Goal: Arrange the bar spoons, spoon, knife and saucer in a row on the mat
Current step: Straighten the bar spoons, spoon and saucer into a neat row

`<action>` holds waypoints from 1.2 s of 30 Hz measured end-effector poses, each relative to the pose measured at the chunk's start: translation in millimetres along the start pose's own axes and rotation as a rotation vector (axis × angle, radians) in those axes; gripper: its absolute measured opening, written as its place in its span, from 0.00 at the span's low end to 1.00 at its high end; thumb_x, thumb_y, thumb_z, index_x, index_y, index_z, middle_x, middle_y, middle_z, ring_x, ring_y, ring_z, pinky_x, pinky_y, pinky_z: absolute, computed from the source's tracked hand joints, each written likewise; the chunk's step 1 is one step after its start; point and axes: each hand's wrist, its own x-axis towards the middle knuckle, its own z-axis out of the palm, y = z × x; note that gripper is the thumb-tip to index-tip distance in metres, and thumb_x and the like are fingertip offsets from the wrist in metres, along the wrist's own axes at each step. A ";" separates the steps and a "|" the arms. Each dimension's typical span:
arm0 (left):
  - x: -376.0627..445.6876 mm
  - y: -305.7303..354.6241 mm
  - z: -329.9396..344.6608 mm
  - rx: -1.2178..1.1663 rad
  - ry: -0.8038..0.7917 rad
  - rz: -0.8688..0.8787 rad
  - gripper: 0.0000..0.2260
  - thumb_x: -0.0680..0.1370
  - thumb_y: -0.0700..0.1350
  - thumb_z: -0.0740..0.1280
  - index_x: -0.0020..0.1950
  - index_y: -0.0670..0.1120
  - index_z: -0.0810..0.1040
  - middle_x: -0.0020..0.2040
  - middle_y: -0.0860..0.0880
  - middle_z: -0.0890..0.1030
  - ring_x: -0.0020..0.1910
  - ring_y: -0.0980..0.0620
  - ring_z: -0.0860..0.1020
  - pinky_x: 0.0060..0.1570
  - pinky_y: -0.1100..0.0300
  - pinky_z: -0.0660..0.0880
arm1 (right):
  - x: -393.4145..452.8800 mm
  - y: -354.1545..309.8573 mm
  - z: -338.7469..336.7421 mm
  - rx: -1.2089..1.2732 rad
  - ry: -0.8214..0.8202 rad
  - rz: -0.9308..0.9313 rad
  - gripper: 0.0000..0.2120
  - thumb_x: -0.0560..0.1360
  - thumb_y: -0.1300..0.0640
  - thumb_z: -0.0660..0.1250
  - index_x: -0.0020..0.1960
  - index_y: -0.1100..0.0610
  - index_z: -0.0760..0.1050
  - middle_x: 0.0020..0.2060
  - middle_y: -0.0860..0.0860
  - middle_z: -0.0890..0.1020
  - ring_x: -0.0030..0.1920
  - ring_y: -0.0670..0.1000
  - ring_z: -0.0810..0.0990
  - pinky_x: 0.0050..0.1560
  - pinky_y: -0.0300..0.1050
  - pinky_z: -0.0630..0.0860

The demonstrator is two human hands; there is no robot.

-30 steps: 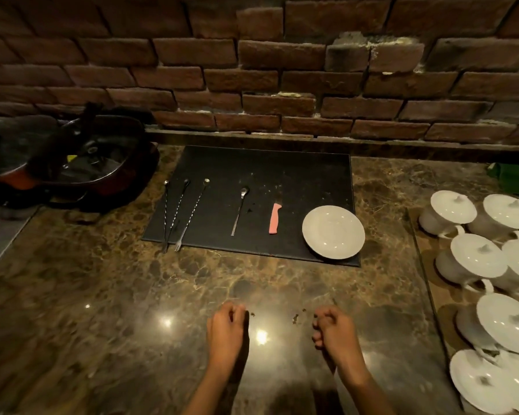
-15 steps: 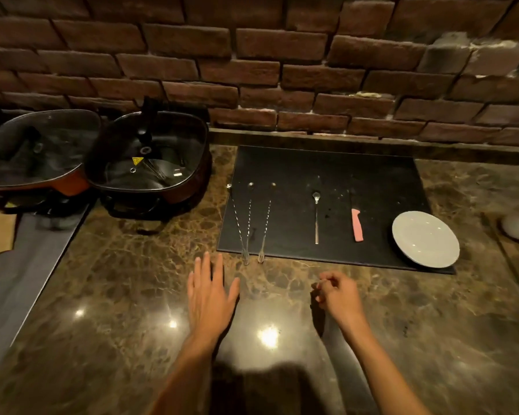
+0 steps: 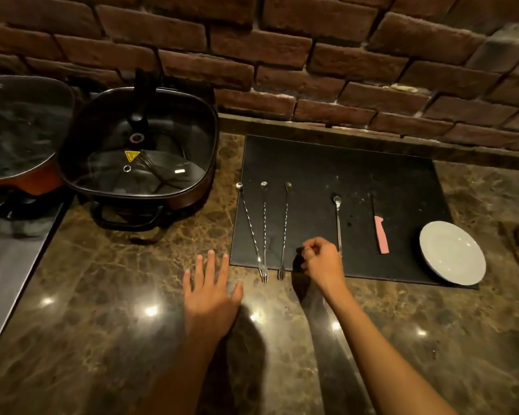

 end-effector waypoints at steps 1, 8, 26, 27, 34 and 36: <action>0.2 -1.4 2.9 0.010 0.014 0.010 0.30 0.82 0.61 0.56 0.81 0.48 0.64 0.80 0.39 0.65 0.79 0.37 0.65 0.76 0.36 0.62 | 5.7 -5.9 4.5 -0.011 -0.004 0.001 0.10 0.78 0.64 0.61 0.43 0.51 0.74 0.45 0.60 0.84 0.47 0.63 0.83 0.51 0.60 0.81; 5.8 -7.5 15.8 -0.001 -0.029 0.002 0.32 0.80 0.63 0.54 0.82 0.50 0.61 0.82 0.41 0.61 0.80 0.37 0.60 0.75 0.36 0.58 | 41.5 -35.5 34.2 -0.092 0.015 -0.001 0.05 0.77 0.63 0.62 0.47 0.56 0.77 0.48 0.59 0.83 0.49 0.60 0.82 0.52 0.51 0.79; 4.5 -4.1 6.1 -0.017 -0.053 -0.044 0.32 0.81 0.64 0.50 0.83 0.52 0.54 0.83 0.43 0.59 0.82 0.39 0.57 0.77 0.36 0.58 | 63.8 -48.0 44.3 -0.262 0.129 -0.006 0.09 0.75 0.67 0.61 0.50 0.62 0.79 0.52 0.62 0.80 0.53 0.66 0.80 0.50 0.55 0.78; 4.6 -3.9 5.9 -0.013 -0.059 -0.046 0.32 0.81 0.64 0.50 0.83 0.52 0.54 0.83 0.43 0.59 0.82 0.39 0.57 0.77 0.36 0.58 | 65.8 -49.3 43.3 -0.261 0.132 -0.007 0.09 0.75 0.67 0.61 0.50 0.61 0.79 0.52 0.62 0.80 0.53 0.65 0.80 0.51 0.56 0.79; 4.6 -3.1 5.6 -0.002 -0.070 -0.052 0.32 0.81 0.63 0.50 0.82 0.51 0.59 0.83 0.43 0.60 0.82 0.39 0.59 0.76 0.36 0.58 | 71.7 -51.6 43.1 -0.264 0.139 -0.034 0.07 0.76 0.67 0.62 0.47 0.60 0.78 0.49 0.60 0.81 0.50 0.63 0.80 0.43 0.50 0.74; 4.3 -3.1 6.3 -0.004 -0.067 -0.051 0.32 0.81 0.63 0.51 0.83 0.51 0.59 0.83 0.43 0.60 0.82 0.40 0.59 0.77 0.36 0.58 | 71.3 -51.3 43.5 -0.269 0.134 -0.041 0.07 0.76 0.66 0.62 0.46 0.60 0.78 0.49 0.61 0.81 0.50 0.63 0.80 0.43 0.50 0.74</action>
